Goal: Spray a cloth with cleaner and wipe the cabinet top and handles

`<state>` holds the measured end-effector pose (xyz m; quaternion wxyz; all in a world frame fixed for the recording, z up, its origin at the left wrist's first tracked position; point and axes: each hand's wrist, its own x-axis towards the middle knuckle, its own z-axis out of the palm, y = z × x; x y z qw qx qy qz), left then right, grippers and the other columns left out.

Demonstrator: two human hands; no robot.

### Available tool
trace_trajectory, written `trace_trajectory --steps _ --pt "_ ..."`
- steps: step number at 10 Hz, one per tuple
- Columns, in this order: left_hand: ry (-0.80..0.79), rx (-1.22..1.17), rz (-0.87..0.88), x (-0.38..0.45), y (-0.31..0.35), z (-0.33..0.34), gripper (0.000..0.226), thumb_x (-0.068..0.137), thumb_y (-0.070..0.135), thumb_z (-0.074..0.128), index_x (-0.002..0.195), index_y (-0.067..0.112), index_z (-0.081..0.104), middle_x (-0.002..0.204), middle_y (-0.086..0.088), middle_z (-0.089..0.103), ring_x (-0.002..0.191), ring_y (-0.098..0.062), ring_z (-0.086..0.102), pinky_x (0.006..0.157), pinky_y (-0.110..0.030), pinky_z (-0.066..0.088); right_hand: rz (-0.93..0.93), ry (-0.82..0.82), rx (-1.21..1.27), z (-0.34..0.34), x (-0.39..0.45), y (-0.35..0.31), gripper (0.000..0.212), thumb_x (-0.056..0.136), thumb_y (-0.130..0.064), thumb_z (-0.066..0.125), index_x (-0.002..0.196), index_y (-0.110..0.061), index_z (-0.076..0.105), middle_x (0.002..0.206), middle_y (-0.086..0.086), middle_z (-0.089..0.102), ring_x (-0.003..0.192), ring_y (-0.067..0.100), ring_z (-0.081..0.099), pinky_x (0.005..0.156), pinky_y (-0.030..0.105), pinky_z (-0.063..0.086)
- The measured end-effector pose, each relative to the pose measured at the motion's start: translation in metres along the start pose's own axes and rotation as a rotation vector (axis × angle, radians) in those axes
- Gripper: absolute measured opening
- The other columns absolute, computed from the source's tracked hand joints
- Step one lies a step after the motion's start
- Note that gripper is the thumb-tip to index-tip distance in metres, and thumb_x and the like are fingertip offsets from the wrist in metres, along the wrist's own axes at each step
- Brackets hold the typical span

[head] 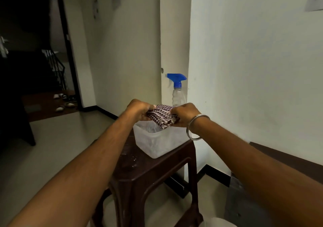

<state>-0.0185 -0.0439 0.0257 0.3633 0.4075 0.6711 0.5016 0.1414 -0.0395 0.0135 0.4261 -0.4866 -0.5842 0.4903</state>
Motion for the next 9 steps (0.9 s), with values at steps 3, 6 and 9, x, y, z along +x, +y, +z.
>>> trace_trajectory --steps 3,6,9 --pt "0.134 0.212 -0.015 0.019 -0.012 -0.012 0.035 0.075 0.011 0.081 0.095 -0.006 0.058 0.11 -0.02 0.062 0.089 -0.034 0.069 0.056 -0.033 0.058 -0.101 0.005 -0.65 0.027 0.037 0.005 0.032 0.088 -0.027 0.065 0.108 -0.002 0.065 0.097 0.012 0.065 0.079 0.019 0.057 0.065 0.024 0.048" --pt "0.196 0.784 0.108 0.027 -0.03 0.0 0.036 0.076 0.016 0.08 0.103 -0.001 0.064 0.11 -0.015 0.066 0.09 -0.026 0.07 0.066 -0.026 0.054 -0.046 -0.116 -0.996 0.041 0.053 0.024 0.052 0.079 -0.046 0.071 0.115 -0.011 0.058 0.099 0.007 0.057 0.102 0.028 0.057 0.102 0.049 0.044" --pt "0.246 1.156 0.354 0.028 -0.042 0.004 0.018 0.088 0.014 0.065 0.103 0.006 0.063 0.105 -0.01 0.064 0.078 -0.021 0.054 0.067 -0.029 0.042 -0.173 -0.063 -0.959 0.036 0.047 0.03 0.027 0.091 -0.031 0.056 0.111 -0.015 0.065 0.111 0.005 0.067 0.105 0.027 0.058 0.107 0.052 0.034"
